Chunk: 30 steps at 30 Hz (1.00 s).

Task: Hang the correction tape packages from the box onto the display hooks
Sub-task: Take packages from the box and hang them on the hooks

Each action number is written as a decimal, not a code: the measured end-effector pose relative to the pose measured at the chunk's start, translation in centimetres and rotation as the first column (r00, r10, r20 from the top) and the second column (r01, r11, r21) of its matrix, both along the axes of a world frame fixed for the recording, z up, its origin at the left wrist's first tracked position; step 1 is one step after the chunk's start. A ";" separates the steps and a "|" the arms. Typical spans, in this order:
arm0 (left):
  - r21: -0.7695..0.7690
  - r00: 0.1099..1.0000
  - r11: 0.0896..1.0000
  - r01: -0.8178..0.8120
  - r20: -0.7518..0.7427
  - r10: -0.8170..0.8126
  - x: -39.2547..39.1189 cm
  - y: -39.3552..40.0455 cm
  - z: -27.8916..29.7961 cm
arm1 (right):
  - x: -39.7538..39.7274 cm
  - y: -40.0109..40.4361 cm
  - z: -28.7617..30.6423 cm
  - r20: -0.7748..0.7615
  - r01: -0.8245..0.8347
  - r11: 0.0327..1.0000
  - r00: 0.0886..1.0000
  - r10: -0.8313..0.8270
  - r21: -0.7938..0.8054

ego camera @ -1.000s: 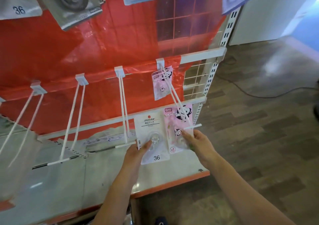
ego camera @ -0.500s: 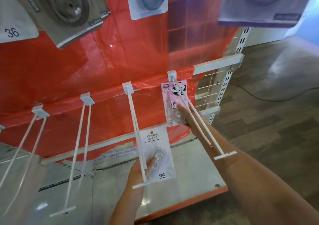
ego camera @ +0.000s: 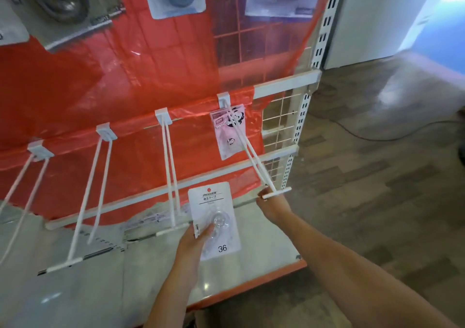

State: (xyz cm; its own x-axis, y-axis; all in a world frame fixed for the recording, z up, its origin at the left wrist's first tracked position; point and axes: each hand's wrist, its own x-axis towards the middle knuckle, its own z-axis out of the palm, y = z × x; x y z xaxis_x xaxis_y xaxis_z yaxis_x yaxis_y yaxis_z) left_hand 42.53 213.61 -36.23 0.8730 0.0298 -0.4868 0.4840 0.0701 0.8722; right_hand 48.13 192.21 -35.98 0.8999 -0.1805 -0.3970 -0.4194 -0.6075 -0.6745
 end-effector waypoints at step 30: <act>0.056 0.852 0.962 -0.266 0.480 0.207 -17.8 3.3 29.6 | -14.8 4.2 32.6 0.374 -0.507 0.640 0.532 0.759 -0.577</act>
State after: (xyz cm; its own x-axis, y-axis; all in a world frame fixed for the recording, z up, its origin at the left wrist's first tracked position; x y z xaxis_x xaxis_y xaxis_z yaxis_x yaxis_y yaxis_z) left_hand 24.72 216.88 -6.59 0.9554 0.2952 -0.0050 0.0007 0.0146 0.9999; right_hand 33.37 196.45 -3.37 0.8397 0.5211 0.1529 0.5420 -0.7865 -0.2959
